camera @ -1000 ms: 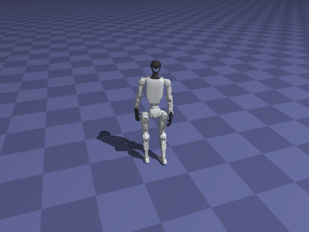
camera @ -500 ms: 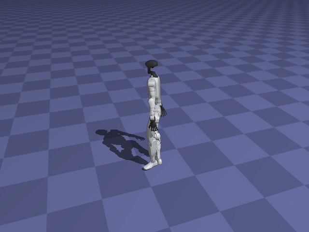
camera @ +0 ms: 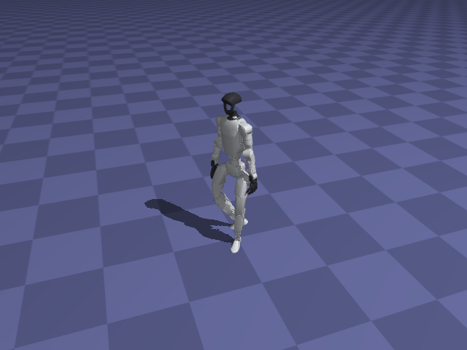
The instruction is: In place motions
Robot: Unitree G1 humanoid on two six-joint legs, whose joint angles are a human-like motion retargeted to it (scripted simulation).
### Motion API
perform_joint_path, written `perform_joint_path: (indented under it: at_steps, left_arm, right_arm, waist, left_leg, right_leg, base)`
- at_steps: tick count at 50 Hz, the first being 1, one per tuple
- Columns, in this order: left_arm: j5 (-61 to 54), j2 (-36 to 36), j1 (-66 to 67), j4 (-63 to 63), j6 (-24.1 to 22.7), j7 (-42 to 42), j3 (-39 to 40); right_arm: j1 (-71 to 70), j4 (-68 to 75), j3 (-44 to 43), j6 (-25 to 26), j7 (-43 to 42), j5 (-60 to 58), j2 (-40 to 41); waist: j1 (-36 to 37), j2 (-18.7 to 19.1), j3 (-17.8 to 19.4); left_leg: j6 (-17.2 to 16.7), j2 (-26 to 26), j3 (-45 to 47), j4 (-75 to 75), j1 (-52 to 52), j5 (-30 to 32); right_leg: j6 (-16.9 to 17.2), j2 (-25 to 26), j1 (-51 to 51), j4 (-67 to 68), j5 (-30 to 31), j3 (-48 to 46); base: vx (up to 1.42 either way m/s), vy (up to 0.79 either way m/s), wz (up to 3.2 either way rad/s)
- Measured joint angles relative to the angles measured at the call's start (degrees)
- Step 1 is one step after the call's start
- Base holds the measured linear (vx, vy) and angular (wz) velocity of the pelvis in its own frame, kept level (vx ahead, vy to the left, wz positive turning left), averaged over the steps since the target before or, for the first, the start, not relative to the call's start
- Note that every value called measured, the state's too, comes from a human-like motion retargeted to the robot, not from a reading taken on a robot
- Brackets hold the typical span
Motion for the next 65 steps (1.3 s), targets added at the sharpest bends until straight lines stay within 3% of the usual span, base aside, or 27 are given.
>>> perform_joint_path:
  at_steps: [2,4,11,15,17,20,25,28,33,35,41,47,51,52,55,65]
  left_arm:
    - [2.7,1.5,-1.2,-1.3,-0.1,-0.7,-3.3]
    - [5.1,2.9,-2.6,-2.5,-0.2,-0.9,-6.2]
    - [8.1,4.9,-5.9,-6.0,-1.0,-4.3,-11.5]
    - [7.4,3.4,-5.7,-7.3,-1.2,-6.2,-10.9]
    - [6.2,2.3,-4.8,-7.0,-1.4,-5.9,-9.5]
    - [6.2,1.1,-3.3,-5.9,-0.9,-4.6,-7.1]
    - [4.3,0.1,-0.6,-1.9,-0.6,2.1,-5.4]
    - [6.6,1.1,0.1,1.4,0.6,2.0,-5.3]
    - [8.4,1.7,-1.2,3.5,3.1,0.6,-6.8]
    - [7.6,1.3,-1.2,2.4,2.9,0.8,-7.4]
    - [7.3,0.0,-1.3,-1.0,2.2,5.0,-9.3]
    - [9.3,0.5,-1.0,1.2,3.1,3.3,-9.7]
    - [11.1,0.9,-0.2,2.0,3.9,0.0,-10.2]
    - [11.4,0.9,-0.2,1.9,4.1,-0.5,-10.3]
    - [11.8,0.8,-1.1,0.5,4.0,-1.0,-11.1]
    - [6.3,0.3,-2.7,-4.9,1.2,-2.0,-9.4]
  right_arm:
    - [-0.7,0.4,0.8,0.2,-1.1,0.2,0.4]
    - [-1.2,0.5,1.5,0.3,-0.9,-0.6,0.8]
    - [-0.8,1.3,4.1,-0.1,-0.6,-4.1,2.2]
    - [-0.7,4.4,5.6,-0.7,-3.1,-4.7,2.6]
    - [-1.5,7.4,6.9,-0.2,-5.4,-4.8,3.1]
    - [-2.3,9.8,7.5,1.3,-7.5,-5.1,4.2]
    - [-3.5,7.2,10.0,0.7,-7.3,-5.0,5.9]
    - [-3.4,3.8,10.9,-0.2,-5.3,-7.4,6.8]
    - [-3.0,0.6,9.9,-3.0,-3.2,-6.6,6.7]
    - [-2.5,0.7,9.4,-3.5,-2.5,-5.9,6.1]
    - [-3.2,5.8,8.4,-0.5,-2.7,-7.6,3.5]
    - [-2.2,11.6,7.0,2.0,-4.8,-8.3,2.2]
    - [-0.4,13.3,5.7,3.2,-4.8,-9.5,1.7]
    - [-0.1,13.4,5.5,3.5,-5.1,-9.7,1.6]
    - [0.5,13.5,4.3,4.1,-7.2,-9.0,2.0]
    - [-0.5,9.6,6.9,3.6,-5.5,-8.3,3.3]
  waist:
    - [-1.6,0.1,0.5]
    - [-2.8,0.7,0.8]
    - [-6.3,0.6,1.6]
    - [-6.6,-2.0,2.5]
    - [-6.3,-3.9,2.5]
    - [-2.6,-5.6,1.6]
    - [-0.5,-5.3,1.9]
    - [-4.6,-4.4,0.8]
    - [-5.6,-5.2,2.0]
    - [-5.0,-5.7,2.2]
    - [-3.2,-7.3,1.7]
    - [0.1,-6.7,-0.4]
    - [5.0,-4.6,-2.0]
    - [4.6,-3.9,-2.1]
    - [-5.9,-2.2,-1.4]
    - [-3.5,-3.8,1.2]
  left_leg:
    - [0.5,-0.2,-2.5,-0.4,-1.3,1.1]
    - [0.8,0.3,-4.8,-0.6,-2.7,2.3]
    - [1.2,-1.1,-15.8,-1.9,-5.7,6.2]
    - [0.5,-4.6,-20.3,-3.2,-3.4,7.4]
    - [0.2,-6.7,-22.0,-3.7,-1.9,7.7]
    - [-0.2,-7.6,-21.3,-4.3,-1.1,8.0]
    - [-1.4,-6.3,-22.3,-4.6,-0.6,8.6]
    - [-2.1,-6.7,-27.2,-3.5,-2.9,9.4]
    - [-2.4,-8.4,-32.1,-2.3,-3.0,10.3]
    - [-2.1,-8.8,-30.8,-1.5,-2.9,9.5]
    - [-1.6,-6.1,-14.7,6.1,-1.7,4.8]
    - [-3.5,-4.0,-6.1,4.9,1.0,3.5]
    - [0.4,-4.9,0.4,-3.2,2.3,2.3]
    - [0.4,-4.9,-0.1,-4.6,2.7,2.7]
    - [-1.9,-5.0,-11.0,-7.6,5.5,3.4]
    - [-1.1,-5.0,-6.9,-8.4,4.4,3.3]
  right_leg:
    - [3.4,6.1,-5.6,1.3,-3.3,12.7]
    - [4.0,10.1,-9.0,1.4,-5.8,19.1]
    - [1.9,21.2,-15.4,-9.3,-13.1,37.7]
    - [-1.0,23.1,-12.5,-22.7,-16.2,47.0]
    - [-4.2,21.7,-10.3,-29.6,-13.0,46.2]
    - [-3.7,17.3,-8.2,-32.7,-11.9,37.1]
    - [-5.1,19.2,-5.2,-37.0,-11.1,35.5]
    - [-5.5,20.2,-5.1,-38.5,-12.0,33.1]
    - [-6.0,19.4,-4.1,-39.0,-12.6,28.1]
    - [-6.4,19.0,-3.6,-39.3,-12.6,26.7]
    - [-6.8,16.7,-4.6,-38.8,-12.1,26.9]
    - [-6.4,17.9,-6.5,-38.4,-11.7,31.2]
    - [-6.7,22.1,-7.7,-38.4,-10.8,36.5]
    - [-6.7,22.7,-7.8,-38.4,-10.6,36.1]
    - [-6.3,20.5,-6.9,-38.8,-11.1,25.2]
    - [-5.9,20.7,-9.8,-36.2,-7.3,26.8]
  base:
    - [-0.04,-0.35,1.81]
    - [-0.02,-0.40,1.77]
    - [0.01,-0.34,1.70]
    - [0.08,-0.12,1.29]
    - [0.14,0.01,0.77]
    - [0.01,0.02,0.10]
    - [-0.13,0.02,0.21]
    - [-0.14,0.02,1.33]
    - [-0.23,0.08,1.09]
    - [-0.10,0.08,0.70]
    - [-0.04,0.13,0.17]
    - [0.09,0.06,-0.55]
    - [0.16,-0.01,-1.15]
    - [0.07,-0.04,0.60]
    - [0.02,-0.05,2.32]
    - [0.03,-0.12,-0.26]
